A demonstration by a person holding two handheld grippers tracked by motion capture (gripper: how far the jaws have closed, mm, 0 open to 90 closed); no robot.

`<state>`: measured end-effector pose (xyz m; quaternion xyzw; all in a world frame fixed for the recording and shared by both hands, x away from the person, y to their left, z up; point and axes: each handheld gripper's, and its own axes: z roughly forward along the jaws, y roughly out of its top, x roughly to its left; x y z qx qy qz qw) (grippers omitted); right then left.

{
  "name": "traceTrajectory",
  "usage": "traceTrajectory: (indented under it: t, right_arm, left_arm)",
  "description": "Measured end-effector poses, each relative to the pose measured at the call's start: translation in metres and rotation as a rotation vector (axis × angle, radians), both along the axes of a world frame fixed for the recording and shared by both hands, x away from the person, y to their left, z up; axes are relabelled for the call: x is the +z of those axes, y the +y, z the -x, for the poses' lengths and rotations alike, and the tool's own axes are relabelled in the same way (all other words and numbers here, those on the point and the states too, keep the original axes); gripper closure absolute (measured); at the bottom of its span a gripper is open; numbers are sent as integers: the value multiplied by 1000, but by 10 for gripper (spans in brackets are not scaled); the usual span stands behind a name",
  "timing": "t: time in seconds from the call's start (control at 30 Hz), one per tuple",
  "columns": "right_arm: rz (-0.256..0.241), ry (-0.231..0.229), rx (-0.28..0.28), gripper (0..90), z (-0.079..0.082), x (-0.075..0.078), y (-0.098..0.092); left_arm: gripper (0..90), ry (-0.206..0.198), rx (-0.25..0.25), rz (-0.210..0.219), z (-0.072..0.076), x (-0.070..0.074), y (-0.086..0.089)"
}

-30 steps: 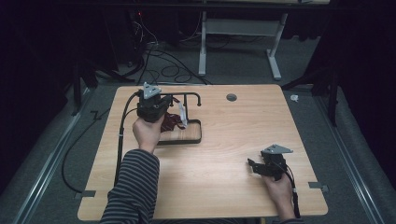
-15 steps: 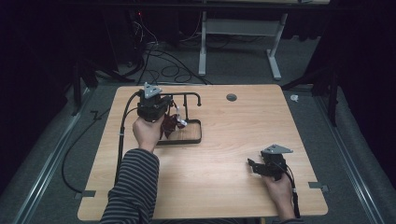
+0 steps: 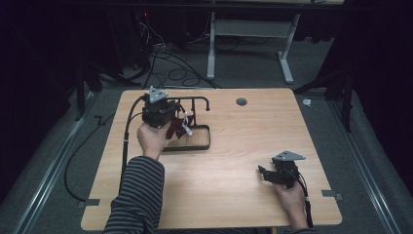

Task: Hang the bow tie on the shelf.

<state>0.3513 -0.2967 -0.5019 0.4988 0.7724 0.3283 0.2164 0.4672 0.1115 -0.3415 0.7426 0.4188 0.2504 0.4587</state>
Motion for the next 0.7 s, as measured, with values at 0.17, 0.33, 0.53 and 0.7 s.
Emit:
traceTrajectory:
  t: [0.17, 0.33, 0.53, 0.7]
  right_arm:
    - [0, -1, -1, 335, 0, 0, 0]
    - [0, 0, 0, 335, 0, 0, 0]
    - [1, -2, -1, 335, 0, 0, 0]
    - [-1, -3, -1, 335, 0, 0, 0]
  left_arm:
    - [766, -7, -16, -14, 6, 3, 0]
    - [753, -3, -31, -22, 11, 5, 1]
    - [742, -2, -42, -26, 14, 8, 4]
    - [731, 2, -45, -31, 18, 7, 8]
